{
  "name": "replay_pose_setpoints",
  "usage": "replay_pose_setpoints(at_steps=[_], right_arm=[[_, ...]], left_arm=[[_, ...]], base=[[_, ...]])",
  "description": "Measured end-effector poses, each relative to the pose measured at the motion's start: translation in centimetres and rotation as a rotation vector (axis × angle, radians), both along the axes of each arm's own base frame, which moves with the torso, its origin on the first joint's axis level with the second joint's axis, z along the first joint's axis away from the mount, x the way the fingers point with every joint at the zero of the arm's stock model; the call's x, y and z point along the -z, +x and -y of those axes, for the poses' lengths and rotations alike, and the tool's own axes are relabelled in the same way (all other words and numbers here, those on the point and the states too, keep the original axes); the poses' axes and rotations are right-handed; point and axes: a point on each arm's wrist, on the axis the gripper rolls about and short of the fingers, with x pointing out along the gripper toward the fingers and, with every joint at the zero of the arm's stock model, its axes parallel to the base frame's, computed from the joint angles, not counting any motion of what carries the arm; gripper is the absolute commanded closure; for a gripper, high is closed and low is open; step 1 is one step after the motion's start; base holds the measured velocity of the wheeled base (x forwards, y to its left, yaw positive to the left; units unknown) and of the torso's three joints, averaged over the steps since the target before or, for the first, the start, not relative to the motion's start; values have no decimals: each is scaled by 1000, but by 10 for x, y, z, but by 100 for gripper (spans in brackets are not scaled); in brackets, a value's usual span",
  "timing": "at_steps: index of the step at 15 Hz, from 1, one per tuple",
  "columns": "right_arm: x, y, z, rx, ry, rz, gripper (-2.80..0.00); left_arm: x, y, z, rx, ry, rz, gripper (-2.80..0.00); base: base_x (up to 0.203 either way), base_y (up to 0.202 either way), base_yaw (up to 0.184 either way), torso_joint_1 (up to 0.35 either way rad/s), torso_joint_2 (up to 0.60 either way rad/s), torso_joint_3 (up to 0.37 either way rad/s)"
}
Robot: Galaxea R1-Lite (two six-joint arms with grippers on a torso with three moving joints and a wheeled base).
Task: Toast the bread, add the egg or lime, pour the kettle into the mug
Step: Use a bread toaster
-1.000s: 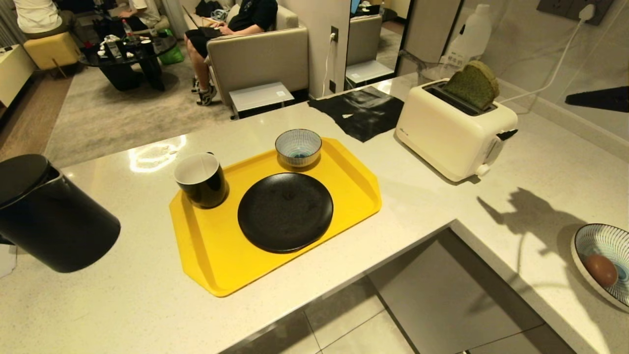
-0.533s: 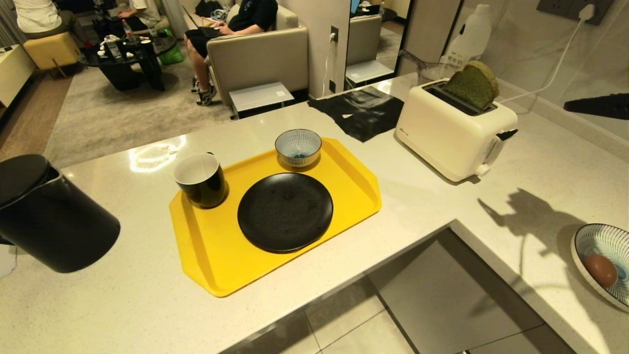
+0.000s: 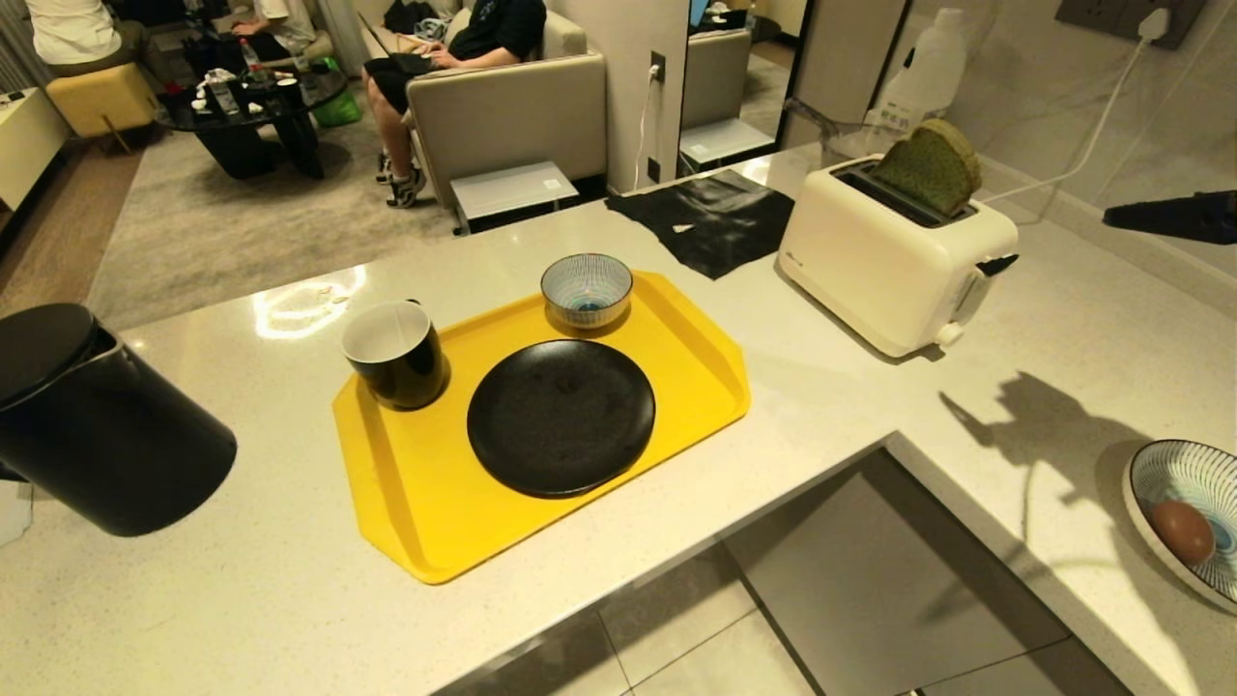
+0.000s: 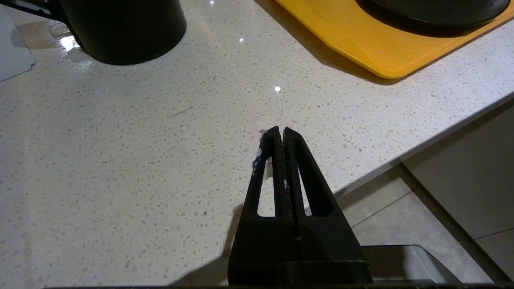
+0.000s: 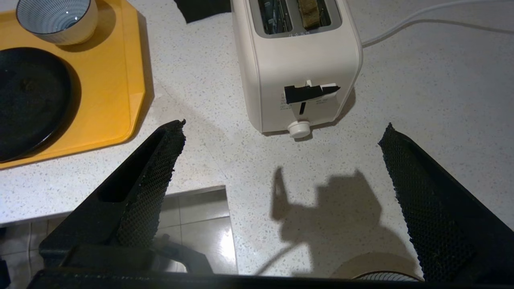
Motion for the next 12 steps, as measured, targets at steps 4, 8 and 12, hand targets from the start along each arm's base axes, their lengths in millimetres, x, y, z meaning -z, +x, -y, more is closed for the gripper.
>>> replay_pose_setpoints(at_steps=[4,8,12], right_arm=[[1,-1,0,-5,-13,2,-280],[-2,-5,-1,-8,18,-2,0],[-1,-6,-2,-8,8,-1,-280]], left_arm=[[0,0,0,0,-1,0,0],[0,0,0,1,-1,1,0],[0,0,0,0,0,0,0]], base=[[0,0,0,0,0,0],[0,0,0,0,0,0],[0,0,0,0,0,0]])
